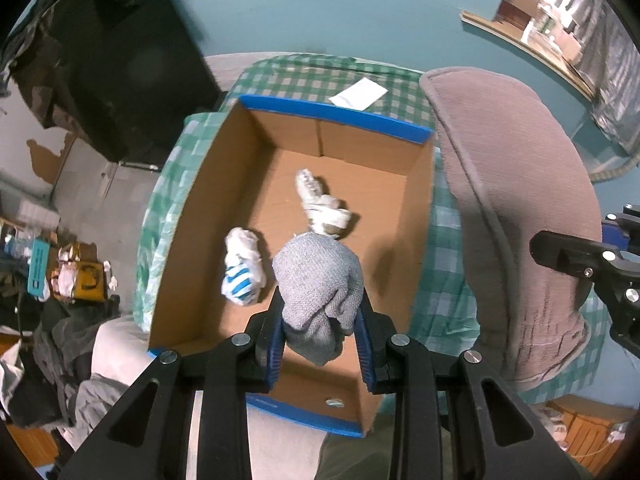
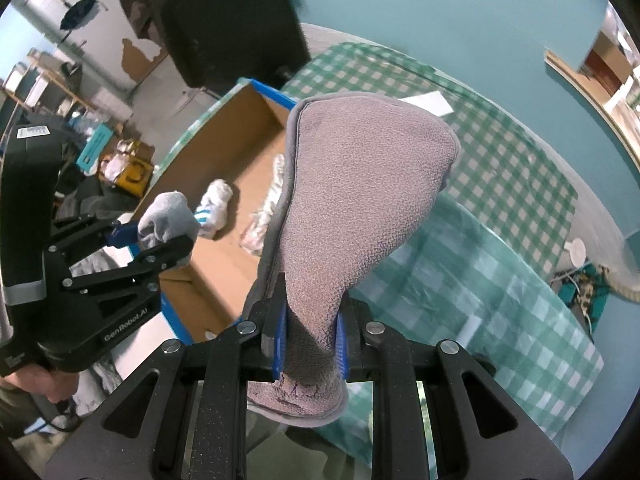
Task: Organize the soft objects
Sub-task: 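Lift and carry the grey sock and grey mitten toward the box, then open the left tool over the box while the right tool releases the mitten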
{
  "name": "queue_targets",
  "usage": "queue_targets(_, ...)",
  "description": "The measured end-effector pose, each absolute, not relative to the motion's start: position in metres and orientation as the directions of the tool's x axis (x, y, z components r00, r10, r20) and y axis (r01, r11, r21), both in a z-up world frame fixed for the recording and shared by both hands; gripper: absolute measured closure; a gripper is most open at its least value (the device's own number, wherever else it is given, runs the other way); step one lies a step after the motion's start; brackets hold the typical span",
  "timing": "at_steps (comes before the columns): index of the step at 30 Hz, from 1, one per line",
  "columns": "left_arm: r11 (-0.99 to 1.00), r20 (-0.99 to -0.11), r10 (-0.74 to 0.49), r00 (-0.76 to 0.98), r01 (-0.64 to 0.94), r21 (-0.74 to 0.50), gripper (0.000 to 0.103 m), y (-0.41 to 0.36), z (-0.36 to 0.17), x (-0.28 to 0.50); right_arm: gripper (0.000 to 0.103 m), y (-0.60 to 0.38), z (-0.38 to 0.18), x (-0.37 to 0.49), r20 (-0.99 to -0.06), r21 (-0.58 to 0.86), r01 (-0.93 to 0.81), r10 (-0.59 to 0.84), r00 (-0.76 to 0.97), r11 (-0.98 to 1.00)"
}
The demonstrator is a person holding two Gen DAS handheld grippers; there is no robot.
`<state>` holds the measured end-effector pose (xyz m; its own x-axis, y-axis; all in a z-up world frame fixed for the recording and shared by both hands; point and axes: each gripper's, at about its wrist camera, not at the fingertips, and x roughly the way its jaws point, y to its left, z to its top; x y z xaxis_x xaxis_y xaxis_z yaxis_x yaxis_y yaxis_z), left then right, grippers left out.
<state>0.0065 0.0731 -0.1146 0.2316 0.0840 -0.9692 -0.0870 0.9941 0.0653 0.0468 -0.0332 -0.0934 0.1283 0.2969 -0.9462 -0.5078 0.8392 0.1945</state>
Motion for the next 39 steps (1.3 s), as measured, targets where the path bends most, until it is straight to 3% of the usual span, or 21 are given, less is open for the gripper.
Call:
queue_targets(14, 0.975, -0.975, 0.113, 0.192, -0.211, 0.071, 0.072, 0.143, -0.129, 0.007, 0.084, 0.043, -0.116, 0.061, -0.954, 0.2, -0.603, 0.294, 0.061, 0.772)
queue_targets(27, 0.971, -0.986, 0.108, 0.127, -0.228, 0.077, 0.07, 0.168, -0.16, 0.014, 0.084, 0.082, -0.143, 0.072, -0.957, 0.223, -0.595, 0.29, 0.017, 0.772)
queue_targets(29, 0.973, -0.988, 0.104, 0.117, -0.219, 0.076, 0.069, 0.167, -0.163, 0.017, 0.083, 0.083, -0.145, 0.074, -0.956, 0.229, -0.582, 0.292, 0.016, 0.78)
queue_targets(30, 0.974, -0.988, 0.106, 0.11, -0.212, 0.081, 0.068, 0.166, -0.165, 0.018, 0.077, 0.084, -0.146, 0.075, -0.957, 0.229, -0.578, 0.291, 0.016, 0.783)
queue_targets(32, 0.974, -0.987, 0.116, 0.108, -0.205, 0.092, 0.057, 0.164, -0.165, 0.02, 0.075, 0.086, -0.146, 0.075, -0.96, 0.214, -0.579, 0.279, 0.024, 0.787)
queue_targets(35, 0.972, -0.984, 0.133, 0.12, -0.212, 0.105, 0.036, 0.164, -0.161, 0.02, 0.059, 0.085, -0.145, 0.075, -0.955, 0.216, -0.574, 0.293, 0.045, 0.79)
queue_targets(39, 0.97, -0.982, 0.141, 0.124, -0.217, 0.112, 0.033, 0.164, -0.157, 0.018, 0.052, 0.08, -0.142, 0.074, -0.953, 0.216, -0.564, 0.299, 0.058, 0.797)
